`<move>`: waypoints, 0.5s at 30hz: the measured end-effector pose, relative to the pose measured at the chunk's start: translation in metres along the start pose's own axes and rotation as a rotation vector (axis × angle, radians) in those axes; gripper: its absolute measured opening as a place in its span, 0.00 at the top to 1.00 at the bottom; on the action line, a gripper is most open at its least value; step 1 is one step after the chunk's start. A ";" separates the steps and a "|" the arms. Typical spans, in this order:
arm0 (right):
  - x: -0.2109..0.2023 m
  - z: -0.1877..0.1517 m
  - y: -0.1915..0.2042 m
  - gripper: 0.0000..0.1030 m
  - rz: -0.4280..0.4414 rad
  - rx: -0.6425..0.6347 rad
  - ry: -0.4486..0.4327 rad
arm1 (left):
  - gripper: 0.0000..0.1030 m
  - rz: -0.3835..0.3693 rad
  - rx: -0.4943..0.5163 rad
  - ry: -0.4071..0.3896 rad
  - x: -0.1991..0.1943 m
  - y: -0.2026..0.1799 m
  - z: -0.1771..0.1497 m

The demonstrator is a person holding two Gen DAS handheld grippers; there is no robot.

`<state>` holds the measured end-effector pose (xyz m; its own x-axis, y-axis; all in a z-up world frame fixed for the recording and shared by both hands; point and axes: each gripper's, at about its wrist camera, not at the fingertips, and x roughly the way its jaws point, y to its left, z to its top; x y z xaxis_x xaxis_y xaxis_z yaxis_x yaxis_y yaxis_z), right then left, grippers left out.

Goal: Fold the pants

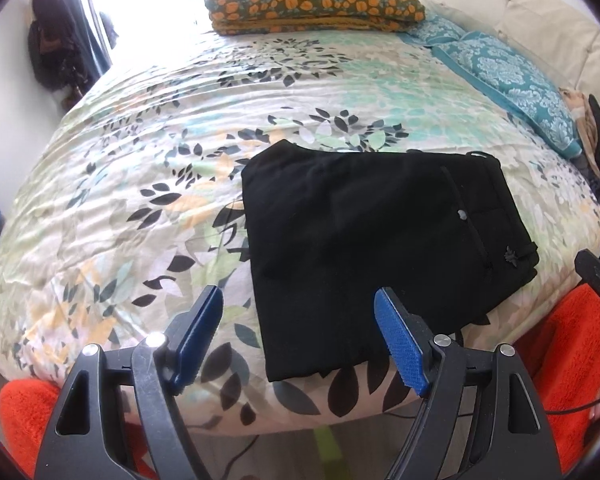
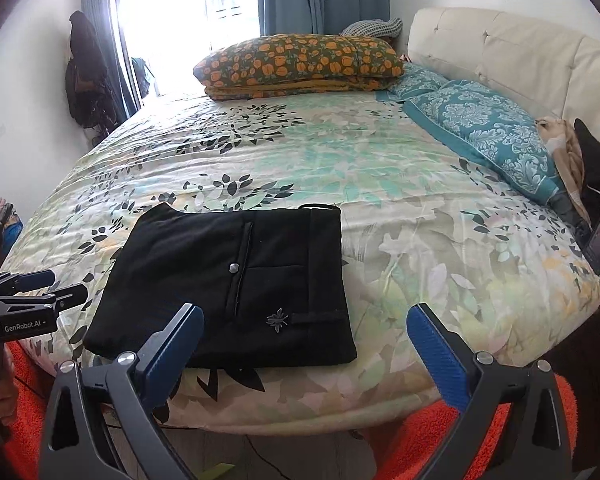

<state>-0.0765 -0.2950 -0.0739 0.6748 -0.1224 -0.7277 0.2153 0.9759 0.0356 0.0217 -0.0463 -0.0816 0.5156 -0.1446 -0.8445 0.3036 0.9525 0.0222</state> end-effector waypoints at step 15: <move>0.183 0.015 -0.089 0.02 0.535 0.338 0.485 | 0.22 -0.385 -0.233 0.242 0.122 0.082 0.010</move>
<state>0.0385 -0.4073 -0.2005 0.3816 0.5155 -0.7672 0.2034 0.7629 0.6137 0.1175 0.0111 -0.1774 0.1925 -0.4572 -0.8683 0.2340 0.8807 -0.4118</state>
